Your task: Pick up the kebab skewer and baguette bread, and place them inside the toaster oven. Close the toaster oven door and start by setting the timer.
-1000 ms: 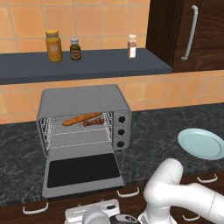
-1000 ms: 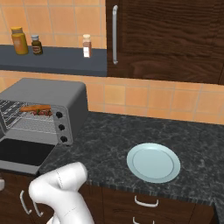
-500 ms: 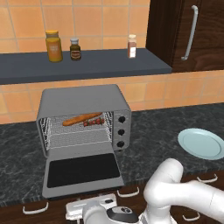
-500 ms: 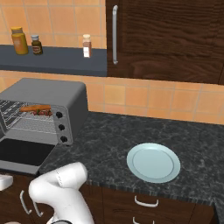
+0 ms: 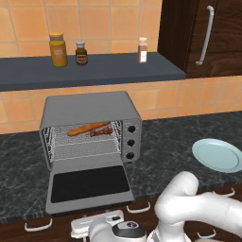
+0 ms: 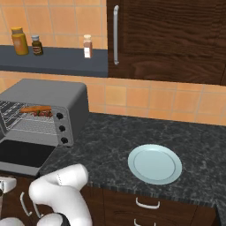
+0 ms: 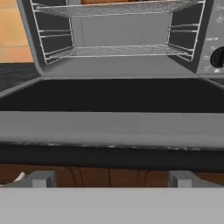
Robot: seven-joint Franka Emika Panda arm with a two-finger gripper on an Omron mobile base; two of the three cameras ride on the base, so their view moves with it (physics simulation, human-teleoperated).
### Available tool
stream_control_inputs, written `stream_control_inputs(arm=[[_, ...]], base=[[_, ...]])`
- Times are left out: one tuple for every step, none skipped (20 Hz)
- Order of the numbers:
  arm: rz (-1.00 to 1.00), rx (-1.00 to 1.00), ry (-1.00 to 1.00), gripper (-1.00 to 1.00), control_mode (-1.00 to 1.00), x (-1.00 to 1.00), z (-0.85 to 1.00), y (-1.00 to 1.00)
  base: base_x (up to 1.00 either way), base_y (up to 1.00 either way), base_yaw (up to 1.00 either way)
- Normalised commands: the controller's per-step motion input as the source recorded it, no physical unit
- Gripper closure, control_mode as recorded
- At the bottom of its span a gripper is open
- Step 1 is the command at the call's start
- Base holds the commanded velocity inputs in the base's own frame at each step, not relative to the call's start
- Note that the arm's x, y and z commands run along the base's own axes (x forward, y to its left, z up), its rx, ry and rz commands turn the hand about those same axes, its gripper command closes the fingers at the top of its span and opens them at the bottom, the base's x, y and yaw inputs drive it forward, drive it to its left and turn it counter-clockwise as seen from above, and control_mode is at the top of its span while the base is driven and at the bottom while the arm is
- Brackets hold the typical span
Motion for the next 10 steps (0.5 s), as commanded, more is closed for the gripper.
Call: stream_control_inputs(arm=[[0.00, 0.00, 0.00, -1.00, -1.00, 0.00, -0.32, 0.00], [0.00, 0.00, -0.02, -1.00, -1.00, 0.00, -0.29, 0.00], [0.00, 0.00, -0.01, -1.00, -1.00, 0.00, -0.25, 0.00], [0.00, 0.00, -0.01, -1.00, -1.00, 0.00, -0.21, 0.00], [0.00, 0.00, -0.01, -1.00, -1.00, 0.11, -0.13, 0.00], [0.00, 0.00, -0.02, -1.00, -1.00, 0.20, -0.06, 0.00], [0.00, 0.00, -0.01, -1.00, -1.00, 0.26, -0.03, 0.00], [0.00, 0.00, -0.01, -1.00, -1.00, 0.25, -0.09, 0.00], [0.00, 0.00, -0.01, -1.00, -1.00, 0.24, -0.14, 0.00], [0.00, 0.00, -0.01, -1.00, -1.00, 0.28, -0.10, 0.00]], base=[[0.00, 0.00, 0.00], [0.00, 0.00, 0.00], [0.00, 0.00, 0.00], [0.00, 0.00, 0.00], [0.00, 0.00, 0.00], [0.00, 0.00, 0.00], [0.00, 0.00, 0.00], [0.00, 0.00, 0.00], [0.00, 0.00, 0.00], [0.00, 0.00, 0.00]])
